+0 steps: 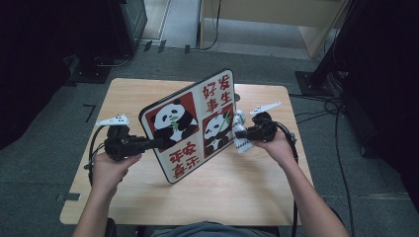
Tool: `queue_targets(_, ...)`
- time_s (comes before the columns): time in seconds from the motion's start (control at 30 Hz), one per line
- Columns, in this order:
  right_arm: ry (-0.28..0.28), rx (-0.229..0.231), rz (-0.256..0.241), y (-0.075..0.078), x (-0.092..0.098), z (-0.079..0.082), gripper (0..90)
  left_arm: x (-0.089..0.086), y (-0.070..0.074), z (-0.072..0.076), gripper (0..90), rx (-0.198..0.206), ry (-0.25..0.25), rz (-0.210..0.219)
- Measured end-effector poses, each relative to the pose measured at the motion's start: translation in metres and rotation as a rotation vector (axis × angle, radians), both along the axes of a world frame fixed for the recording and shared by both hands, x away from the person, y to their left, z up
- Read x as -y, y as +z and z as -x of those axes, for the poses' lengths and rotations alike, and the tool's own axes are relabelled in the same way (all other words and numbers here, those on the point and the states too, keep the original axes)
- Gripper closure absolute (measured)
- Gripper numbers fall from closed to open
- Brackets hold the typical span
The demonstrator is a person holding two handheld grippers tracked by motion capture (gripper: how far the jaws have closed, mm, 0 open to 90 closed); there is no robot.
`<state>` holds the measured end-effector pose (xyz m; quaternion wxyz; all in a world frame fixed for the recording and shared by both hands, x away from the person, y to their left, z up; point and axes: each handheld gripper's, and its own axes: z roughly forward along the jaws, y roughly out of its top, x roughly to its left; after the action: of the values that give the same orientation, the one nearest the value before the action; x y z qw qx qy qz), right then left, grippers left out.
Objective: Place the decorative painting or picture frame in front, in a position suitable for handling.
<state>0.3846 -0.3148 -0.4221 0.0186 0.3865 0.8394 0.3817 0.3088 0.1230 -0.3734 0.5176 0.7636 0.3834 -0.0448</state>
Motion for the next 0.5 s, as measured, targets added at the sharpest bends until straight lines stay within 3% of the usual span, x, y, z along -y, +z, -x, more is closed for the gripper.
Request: queue_targets(0.5, 0.04, 0.091, -0.022, 0.063, -0.006, 0.002, 80.0, 0.0, 0.0, -0.001, 75.4, -0.002, 0.003, 0.004)
